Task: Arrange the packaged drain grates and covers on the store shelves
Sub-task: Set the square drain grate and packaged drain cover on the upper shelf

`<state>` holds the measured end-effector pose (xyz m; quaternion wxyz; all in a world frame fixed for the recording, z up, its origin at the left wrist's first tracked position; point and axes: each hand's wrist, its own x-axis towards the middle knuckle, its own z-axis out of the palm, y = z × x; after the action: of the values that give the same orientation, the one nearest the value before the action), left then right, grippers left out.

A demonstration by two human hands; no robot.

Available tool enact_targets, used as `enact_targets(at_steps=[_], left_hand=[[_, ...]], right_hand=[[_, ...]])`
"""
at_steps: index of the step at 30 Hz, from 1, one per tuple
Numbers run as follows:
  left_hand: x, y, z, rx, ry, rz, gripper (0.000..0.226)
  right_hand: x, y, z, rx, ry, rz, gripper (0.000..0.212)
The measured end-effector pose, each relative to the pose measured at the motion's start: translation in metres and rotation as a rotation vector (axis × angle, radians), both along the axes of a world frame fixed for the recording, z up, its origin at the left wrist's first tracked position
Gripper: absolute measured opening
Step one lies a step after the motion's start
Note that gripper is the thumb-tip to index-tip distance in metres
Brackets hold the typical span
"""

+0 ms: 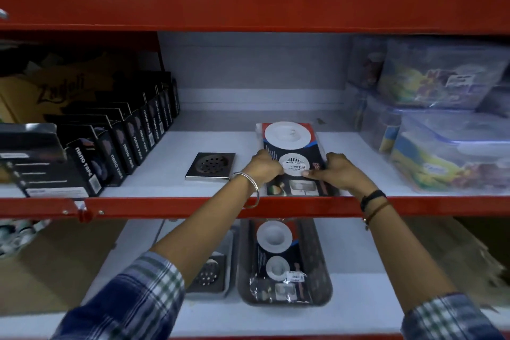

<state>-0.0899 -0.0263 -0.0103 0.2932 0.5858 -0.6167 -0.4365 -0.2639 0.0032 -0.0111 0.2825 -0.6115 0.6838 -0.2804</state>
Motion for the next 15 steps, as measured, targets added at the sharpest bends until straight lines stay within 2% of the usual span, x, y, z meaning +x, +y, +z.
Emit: enact_targets(at_steps=[3,6,8,10,13,15], left_hand=[[0.001,0.006,-0.008,0.014,-0.033,-0.016,0.052],[0.003,0.026,-0.001,-0.084,-0.196,0.015,0.062],[0.014,0.036,0.005,-0.233,-0.322,0.059,0.071],[0.034,0.048,0.011,-0.448,-0.372,0.120,0.075],[0.080,0.060,0.010,-0.770,-0.435,0.191,0.066],[0.111,0.060,0.002,-0.860,-0.507,0.197,0.062]], right_hand=[[0.002,0.013,-0.005,0.012,0.064,0.010,0.064],[0.013,0.026,-0.003,-0.055,0.132,-0.083,0.066],[0.028,0.035,0.004,-0.209,0.169,-0.135,0.062],[0.048,0.043,0.013,-0.339,0.167,-0.102,0.061],[0.087,0.048,0.027,-0.397,0.145,0.041,0.067],[0.111,0.042,0.033,-0.406,0.175,0.161,0.067]])
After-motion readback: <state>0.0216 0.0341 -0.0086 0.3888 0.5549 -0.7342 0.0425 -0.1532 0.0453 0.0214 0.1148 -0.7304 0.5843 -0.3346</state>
